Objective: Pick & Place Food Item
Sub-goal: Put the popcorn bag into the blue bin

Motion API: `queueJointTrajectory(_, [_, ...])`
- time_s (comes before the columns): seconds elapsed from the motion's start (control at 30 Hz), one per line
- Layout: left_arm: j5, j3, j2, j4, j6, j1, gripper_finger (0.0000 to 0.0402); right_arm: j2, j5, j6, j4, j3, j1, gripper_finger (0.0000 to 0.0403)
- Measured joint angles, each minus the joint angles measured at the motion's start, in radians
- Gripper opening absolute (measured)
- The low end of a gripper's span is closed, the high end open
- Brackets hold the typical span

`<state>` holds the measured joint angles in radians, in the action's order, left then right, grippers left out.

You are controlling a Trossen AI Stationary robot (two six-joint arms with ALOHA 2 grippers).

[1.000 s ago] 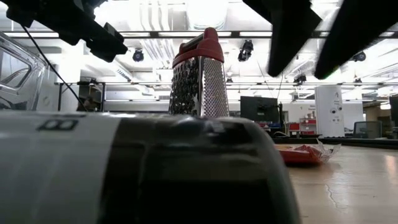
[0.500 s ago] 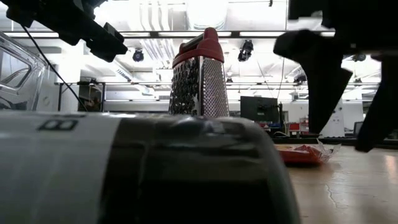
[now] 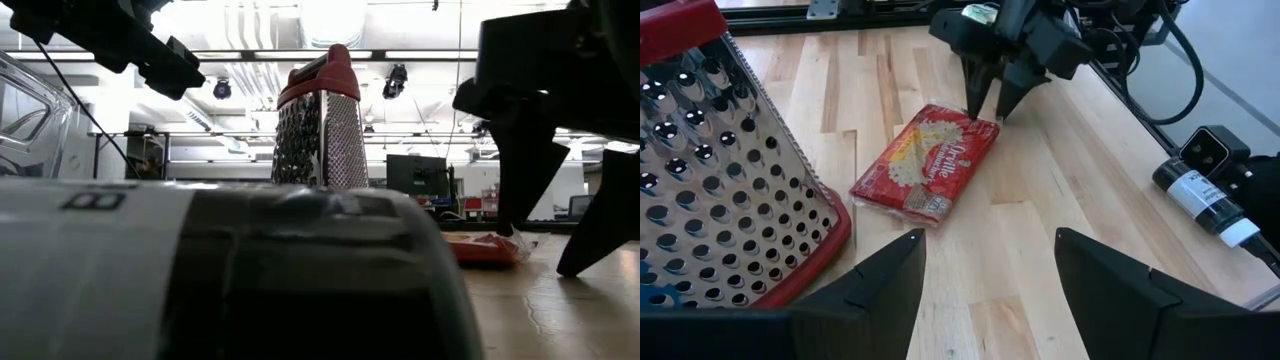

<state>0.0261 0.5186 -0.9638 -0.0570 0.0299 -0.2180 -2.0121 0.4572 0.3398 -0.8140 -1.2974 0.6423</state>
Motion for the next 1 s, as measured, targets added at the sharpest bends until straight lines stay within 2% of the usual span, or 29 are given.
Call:
queueJointTrajectory(0.27, [0.0, 0.0, 0.0, 0.004, 0.0, 0.0, 0.0227, -0.003, 0.13, -0.002, 0.016, 0.019, -0.022, 0.0212])
queueJointTrajectory(0.87, [0.0, 0.0, 0.0, 0.004, 0.0, 0.0, 0.0227, 0.001, 0.211, -0.05, 0.121, 0.091, -0.048, 0.0212])
queueJointTrajectory(1.0, [0.0, 0.0, 0.0, 0.004, 0.0, 0.0, 0.0227, 0.001, 0.209, -0.059, 0.13, 0.094, -0.052, 0.0197])
